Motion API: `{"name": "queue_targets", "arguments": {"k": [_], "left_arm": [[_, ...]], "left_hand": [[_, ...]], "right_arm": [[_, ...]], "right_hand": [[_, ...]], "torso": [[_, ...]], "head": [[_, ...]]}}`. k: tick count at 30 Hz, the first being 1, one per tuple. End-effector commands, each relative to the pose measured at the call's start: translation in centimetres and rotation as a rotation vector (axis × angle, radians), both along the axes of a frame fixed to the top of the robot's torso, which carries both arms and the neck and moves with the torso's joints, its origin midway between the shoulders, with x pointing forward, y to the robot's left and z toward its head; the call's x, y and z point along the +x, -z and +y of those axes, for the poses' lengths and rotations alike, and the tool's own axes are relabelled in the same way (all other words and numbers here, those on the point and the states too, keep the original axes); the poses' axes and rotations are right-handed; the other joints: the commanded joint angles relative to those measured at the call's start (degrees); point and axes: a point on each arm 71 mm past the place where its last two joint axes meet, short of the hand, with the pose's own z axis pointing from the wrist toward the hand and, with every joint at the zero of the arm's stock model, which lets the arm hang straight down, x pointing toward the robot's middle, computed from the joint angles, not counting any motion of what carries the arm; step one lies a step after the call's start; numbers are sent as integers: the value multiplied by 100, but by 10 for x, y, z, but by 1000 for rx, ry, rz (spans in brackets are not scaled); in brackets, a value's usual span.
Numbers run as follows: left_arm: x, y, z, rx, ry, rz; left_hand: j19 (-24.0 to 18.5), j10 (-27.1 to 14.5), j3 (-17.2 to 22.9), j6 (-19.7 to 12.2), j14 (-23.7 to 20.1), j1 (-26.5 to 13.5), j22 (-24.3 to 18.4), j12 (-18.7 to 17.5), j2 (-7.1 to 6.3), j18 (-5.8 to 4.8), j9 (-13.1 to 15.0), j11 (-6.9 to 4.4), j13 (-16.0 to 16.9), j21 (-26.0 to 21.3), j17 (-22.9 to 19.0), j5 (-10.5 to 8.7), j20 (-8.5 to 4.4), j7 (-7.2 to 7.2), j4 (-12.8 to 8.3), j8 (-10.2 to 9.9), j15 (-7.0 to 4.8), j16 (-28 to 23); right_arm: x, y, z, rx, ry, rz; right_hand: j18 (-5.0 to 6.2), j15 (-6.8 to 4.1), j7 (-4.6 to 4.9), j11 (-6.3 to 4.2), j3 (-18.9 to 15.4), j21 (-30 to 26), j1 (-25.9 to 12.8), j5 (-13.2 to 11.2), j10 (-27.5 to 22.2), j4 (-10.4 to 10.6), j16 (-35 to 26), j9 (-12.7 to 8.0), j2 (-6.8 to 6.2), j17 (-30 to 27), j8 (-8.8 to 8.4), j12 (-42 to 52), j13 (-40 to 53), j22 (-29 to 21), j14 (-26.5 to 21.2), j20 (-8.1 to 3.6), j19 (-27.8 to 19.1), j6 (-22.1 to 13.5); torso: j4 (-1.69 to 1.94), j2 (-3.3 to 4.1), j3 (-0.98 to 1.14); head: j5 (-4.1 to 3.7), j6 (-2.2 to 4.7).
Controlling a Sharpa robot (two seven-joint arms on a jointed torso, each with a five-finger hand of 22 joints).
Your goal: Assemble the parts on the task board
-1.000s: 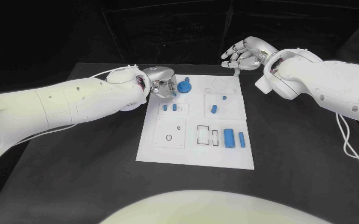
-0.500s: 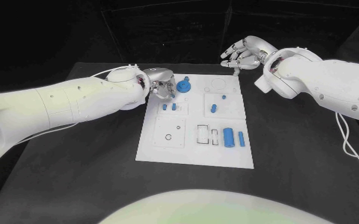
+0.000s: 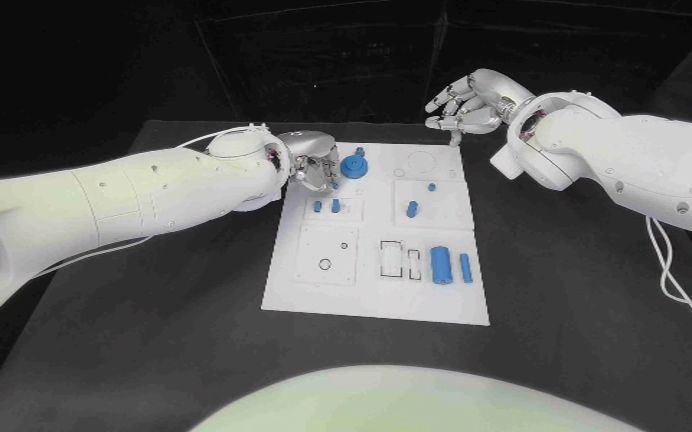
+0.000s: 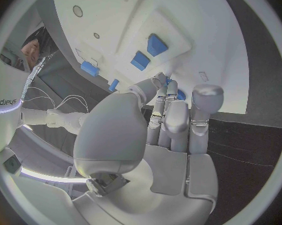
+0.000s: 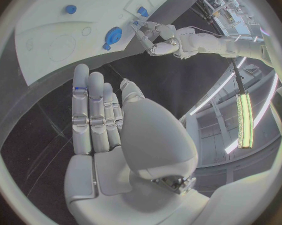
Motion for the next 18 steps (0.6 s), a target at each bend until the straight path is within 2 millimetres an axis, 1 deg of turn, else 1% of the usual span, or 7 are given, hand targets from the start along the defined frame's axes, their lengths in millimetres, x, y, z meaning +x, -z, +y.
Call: {"name": "queue_targets", "arguments": {"k": [1,6,11,18], "left_arm": [[0,2,1,8,-1,18],[2,3,2,18,-8,27],[2,4,1,21,-7,32],[2,4,1,22,-5,35]], "left_hand": [[-56,-56,44,-59,17,-36,-19,-39,44,10,-8,-3,-17,-33,5,17,4,16,-1,-50,41,18],[-79,-193,27,-140,-6,-96,-49,-61,8,14,-27,37,-47,-81,-61,17,26,46,15,-105,72,-24],[-94,-458,-5,-212,-24,-182,-66,-66,-57,13,-46,94,-91,-113,-121,16,59,72,45,-153,116,-61],[-99,-570,-17,-244,-29,-215,-70,-51,-89,16,-53,118,-93,-127,-132,17,80,86,54,-173,137,-68]], "right_arm": [[0,-2,1,6,-7,-5],[0,-2,1,6,-6,-4],[0,-2,1,6,-7,-4],[0,-2,2,6,-8,-3]], "right_hand": [[17,-16,1,-10,-16,-38,0,20,-41,8,32,-9,36,-9,25,31,-6,0,-7,-1,56,-32],[17,-16,1,-10,-16,-38,0,20,-41,8,32,-9,36,-9,25,31,-6,0,-7,-1,56,-32],[17,-16,1,-10,-16,-38,0,20,-41,8,32,-9,36,-9,25,31,-6,0,-7,-1,56,-32],[17,-16,1,-10,-16,-38,0,20,-41,8,32,-9,36,-9,25,31,-6,0,-7,-1,56,-32]], "torso": [[1,-1,1],[-2,3,1],[1,1,-2],[3,-1,-1]], "head": [[-1,2],[-4,5],[-6,-1],[-11,-7]]}}
